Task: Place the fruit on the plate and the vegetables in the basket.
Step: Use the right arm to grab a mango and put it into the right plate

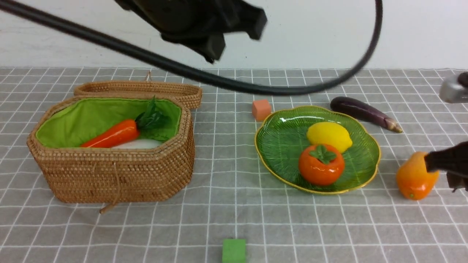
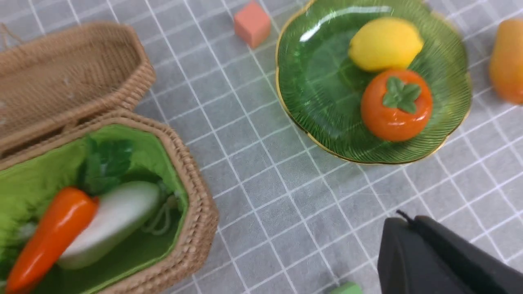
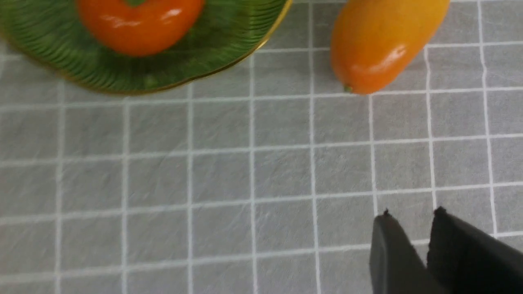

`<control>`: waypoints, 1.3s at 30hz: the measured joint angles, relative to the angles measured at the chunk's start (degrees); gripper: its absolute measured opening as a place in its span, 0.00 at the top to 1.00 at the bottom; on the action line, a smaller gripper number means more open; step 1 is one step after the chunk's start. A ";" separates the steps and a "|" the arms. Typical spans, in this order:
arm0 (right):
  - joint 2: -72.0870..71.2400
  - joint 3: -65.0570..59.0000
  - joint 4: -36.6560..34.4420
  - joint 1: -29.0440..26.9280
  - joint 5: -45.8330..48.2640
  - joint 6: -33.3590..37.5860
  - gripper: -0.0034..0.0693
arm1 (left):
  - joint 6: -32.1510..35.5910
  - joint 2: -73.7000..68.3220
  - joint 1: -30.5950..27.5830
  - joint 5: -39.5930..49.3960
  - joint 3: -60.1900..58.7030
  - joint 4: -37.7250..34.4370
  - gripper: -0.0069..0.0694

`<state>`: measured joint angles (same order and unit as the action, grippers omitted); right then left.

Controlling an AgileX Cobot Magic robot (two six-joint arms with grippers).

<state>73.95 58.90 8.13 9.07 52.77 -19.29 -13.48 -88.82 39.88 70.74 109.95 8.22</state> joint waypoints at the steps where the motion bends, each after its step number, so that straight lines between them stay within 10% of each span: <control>1: 2.54 0.34 -1.16 -2.36 -1.46 0.57 0.73 | -0.37 1.77 0.00 0.00 -1.32 0.00 0.93; 7: 13.76 5.00 -13.88 -13.55 -7.06 5.61 0.63 | -2.24 14.99 0.00 -0.96 -15.54 -1.32 0.93; 19: 32.85 16.19 -27.15 -18.65 -8.57 13.30 0.06 | -2.42 45.27 0.00 -25.08 -59.81 -7.58 0.93; 39: 33.48 23.53 -30.41 -14.07 -0.40 20.28 0.18 | 0.94 48.54 0.00 -35.11 -63.40 -5.71 0.93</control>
<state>107.43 82.44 -22.28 -4.99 52.37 0.99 -12.53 -40.27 39.88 35.62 46.54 2.51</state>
